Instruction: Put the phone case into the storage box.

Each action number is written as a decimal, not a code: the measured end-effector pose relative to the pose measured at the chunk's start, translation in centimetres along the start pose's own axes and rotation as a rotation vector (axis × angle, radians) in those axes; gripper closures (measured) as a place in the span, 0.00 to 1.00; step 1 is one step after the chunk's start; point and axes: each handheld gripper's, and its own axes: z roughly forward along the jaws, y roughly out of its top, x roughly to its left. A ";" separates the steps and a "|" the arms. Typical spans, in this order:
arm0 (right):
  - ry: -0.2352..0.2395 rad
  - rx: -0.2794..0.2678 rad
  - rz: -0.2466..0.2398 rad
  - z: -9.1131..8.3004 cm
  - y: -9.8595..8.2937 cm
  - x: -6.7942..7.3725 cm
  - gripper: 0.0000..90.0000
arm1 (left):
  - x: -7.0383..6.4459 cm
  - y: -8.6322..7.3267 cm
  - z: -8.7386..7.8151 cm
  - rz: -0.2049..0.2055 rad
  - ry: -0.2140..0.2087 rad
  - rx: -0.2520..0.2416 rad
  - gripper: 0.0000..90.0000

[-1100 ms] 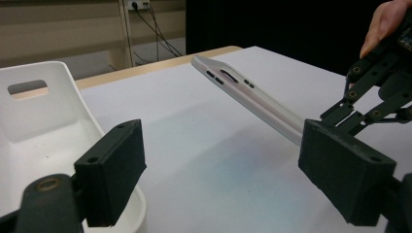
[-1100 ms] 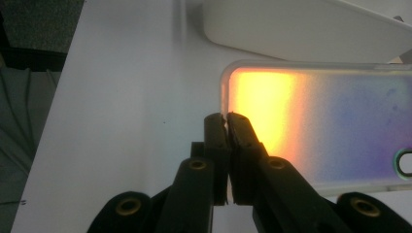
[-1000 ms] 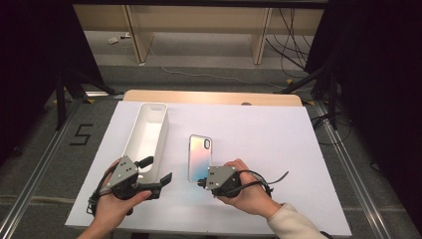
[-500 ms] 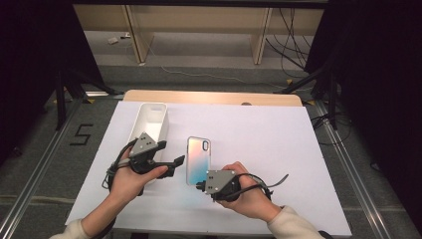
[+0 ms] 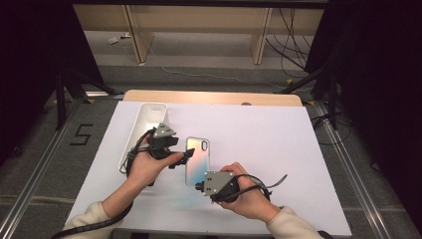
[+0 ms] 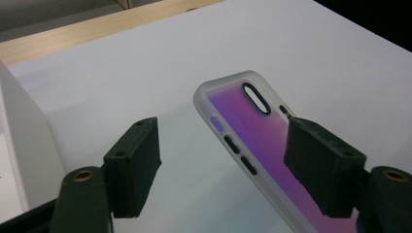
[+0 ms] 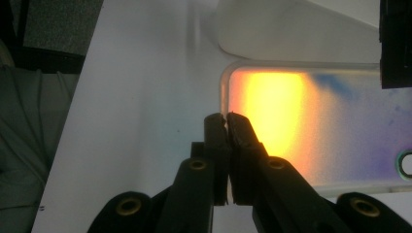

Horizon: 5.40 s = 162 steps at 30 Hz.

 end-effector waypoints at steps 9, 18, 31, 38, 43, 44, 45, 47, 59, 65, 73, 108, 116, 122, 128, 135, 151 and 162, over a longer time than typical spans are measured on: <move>0.010 0.007 0.002 0.2 0.1 0.1 0.98 | 0.2 -0.2 0.6 -0.023 0.000 0.047 0.51; 0.007 0.016 -0.033 0.6 0.4 0.2 0.98 | 0.4 -0.3 0.6 -0.040 -0.023 0.076 0.65; 0.010 0.045 -0.047 1.2 0.6 0.5 0.99 | 0.2 0.1 -0.2 -0.132 -0.065 0.015 0.80; -0.004 0.063 -0.058 1.7 0.4 0.4 0.99 | -0.4 0.3 -0.6 -0.150 -0.098 -0.034 0.85; 0.003 0.077 -0.041 1.7 0.3 0.3 0.99 | -1.0 0.5 -0.9 -0.141 -0.127 -0.057 0.88; 0.003 0.071 -0.048 1.8 0.3 0.3 0.99 | -1.1 0.6 -1.0 -0.145 -0.131 -0.060 0.89; -0.007 0.068 -0.054 1.9 0.3 0.3 0.99 | -1.1 0.6 -1.1 -0.147 -0.140 -0.066 0.90; -0.003 0.071 -0.053 1.9 0.3 0.3 0.99 | -1.2 0.6 -1.2 -0.151 -0.150 -0.076 0.91; -0.009 0.069 -0.046 1.9 0.0 -0.1 0.98 | -1.3 0.6 -1.5 -0.143 -0.168 -0.109 0.92; -0.023 0.055 -0.013 1.7 -0.2 -0.4 0.94 | -1.2 0.5 -1.5 -0.115 -0.146 -0.120 0.93; -0.061 0.006 0.074 1.2 -0.5 -1.0 0.69 | -0.8 0.1 -1.4 -0.086 -0.126 -0.129 0.93; -0.207 -0.218 0.476 -2.6 -5.3 -3.2 0.34 | 1.2 0.0 -3.3 -0.037 -0.079 -0.265 0.92; -0.235 -0.251 0.502 -3.4 -5.8 -3.4 0.33 | 1.6 -0.1 -3.8 -0.039 -0.077 -0.289 0.92; -0.241 -0.290 0.550 -4.2 -6.5 -3.4 0.31 | 1.9 -0.1 -4.3 -0.035 -0.077 -0.296 0.92; -0.270 -0.312 0.584 -5.1 -7.4 -3.5 0.28 | 2.3 -0.3 -4.6 -0.043 -0.064 -0.303 0.92; -0.308 -0.328 0.604 -6.3 -8.6 -3.3 0.24 | 2.6 -0.4 -5.2 -0.041 -0.060 -0.317 0.92; -0.340 -0.320 0.627 -7.5 -9.9 -2.7 0.20 | 3.3 -0.1 -6.0 -0.039 -0.050 -0.335 0.92; -0.365 -0.299 0.651 -8.6 -10.8 -2.2 0.19 | 3.8 0.1 -6.5 -0.046 -0.040 -0.348 0.92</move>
